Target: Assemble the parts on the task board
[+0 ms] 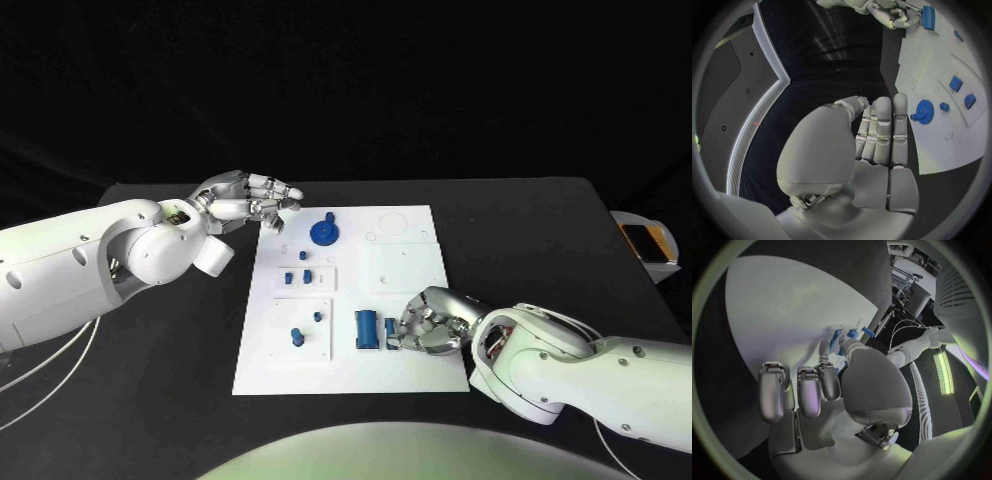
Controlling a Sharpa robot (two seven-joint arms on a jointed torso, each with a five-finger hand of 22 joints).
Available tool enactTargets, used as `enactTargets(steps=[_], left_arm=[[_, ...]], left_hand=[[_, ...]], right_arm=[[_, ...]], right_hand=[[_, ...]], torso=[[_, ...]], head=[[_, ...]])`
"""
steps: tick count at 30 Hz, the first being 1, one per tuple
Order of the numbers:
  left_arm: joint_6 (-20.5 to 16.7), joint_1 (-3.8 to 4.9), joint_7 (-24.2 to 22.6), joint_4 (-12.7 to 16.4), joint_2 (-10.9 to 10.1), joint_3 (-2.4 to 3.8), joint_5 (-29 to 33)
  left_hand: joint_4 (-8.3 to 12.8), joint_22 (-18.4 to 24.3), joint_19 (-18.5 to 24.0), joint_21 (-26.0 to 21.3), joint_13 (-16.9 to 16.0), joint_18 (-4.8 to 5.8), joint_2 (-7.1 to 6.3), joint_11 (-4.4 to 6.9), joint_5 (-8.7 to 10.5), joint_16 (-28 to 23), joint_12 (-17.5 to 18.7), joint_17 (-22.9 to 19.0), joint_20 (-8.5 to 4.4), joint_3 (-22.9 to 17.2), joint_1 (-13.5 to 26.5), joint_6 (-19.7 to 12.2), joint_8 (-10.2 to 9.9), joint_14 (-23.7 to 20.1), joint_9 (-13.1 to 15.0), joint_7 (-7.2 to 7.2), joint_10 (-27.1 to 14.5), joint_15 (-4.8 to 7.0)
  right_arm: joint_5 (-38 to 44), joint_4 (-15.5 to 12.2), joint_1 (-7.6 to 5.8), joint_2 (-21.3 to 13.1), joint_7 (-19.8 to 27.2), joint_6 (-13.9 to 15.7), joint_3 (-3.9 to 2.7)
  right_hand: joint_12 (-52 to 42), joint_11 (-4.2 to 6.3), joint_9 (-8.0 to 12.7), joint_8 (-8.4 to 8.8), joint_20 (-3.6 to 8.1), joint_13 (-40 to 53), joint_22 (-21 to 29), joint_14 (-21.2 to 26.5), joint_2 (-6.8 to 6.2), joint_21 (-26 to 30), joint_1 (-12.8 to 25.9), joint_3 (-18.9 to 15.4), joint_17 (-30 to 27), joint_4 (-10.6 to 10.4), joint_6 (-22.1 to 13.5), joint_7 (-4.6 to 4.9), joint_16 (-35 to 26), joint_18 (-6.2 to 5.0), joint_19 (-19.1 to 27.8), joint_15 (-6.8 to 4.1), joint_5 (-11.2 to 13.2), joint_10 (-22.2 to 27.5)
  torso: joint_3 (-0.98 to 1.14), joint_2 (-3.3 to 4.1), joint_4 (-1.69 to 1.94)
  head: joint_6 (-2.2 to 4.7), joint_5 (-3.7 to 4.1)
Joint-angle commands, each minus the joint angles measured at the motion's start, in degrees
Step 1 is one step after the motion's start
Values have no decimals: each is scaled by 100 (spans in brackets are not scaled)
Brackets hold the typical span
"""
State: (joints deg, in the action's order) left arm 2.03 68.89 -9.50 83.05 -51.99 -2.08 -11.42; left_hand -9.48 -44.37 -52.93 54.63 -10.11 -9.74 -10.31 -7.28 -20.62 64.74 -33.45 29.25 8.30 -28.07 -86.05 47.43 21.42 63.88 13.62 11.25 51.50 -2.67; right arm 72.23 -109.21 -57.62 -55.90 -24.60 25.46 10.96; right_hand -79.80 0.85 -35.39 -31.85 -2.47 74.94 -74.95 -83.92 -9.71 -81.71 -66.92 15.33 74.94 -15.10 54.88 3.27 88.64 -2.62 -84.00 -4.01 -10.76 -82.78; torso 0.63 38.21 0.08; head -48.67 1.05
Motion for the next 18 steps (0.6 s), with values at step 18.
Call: enactTargets(steps=[18], left_arm=[[74, 2, -26, 3, 20, 2, -3]], left_hand=[[11, -14, 4, 35, 8, -82, 83, 8, -30, -18, -7, -10, -17, -51, 13, -24, 26, -15, -7, 13, -30, -5]], right_arm=[[173, 99, -24, 59, 165, 127, -2]], right_hand=[[-24, -4, 26, 38, 52, 628, -1296, -540, 59, -37, -263, -20, 1165, -4, 38, -1, 0, 104, -335, -33, 401, -37]], torso=[[-11, -19, 5]], head=[[21, 2]])
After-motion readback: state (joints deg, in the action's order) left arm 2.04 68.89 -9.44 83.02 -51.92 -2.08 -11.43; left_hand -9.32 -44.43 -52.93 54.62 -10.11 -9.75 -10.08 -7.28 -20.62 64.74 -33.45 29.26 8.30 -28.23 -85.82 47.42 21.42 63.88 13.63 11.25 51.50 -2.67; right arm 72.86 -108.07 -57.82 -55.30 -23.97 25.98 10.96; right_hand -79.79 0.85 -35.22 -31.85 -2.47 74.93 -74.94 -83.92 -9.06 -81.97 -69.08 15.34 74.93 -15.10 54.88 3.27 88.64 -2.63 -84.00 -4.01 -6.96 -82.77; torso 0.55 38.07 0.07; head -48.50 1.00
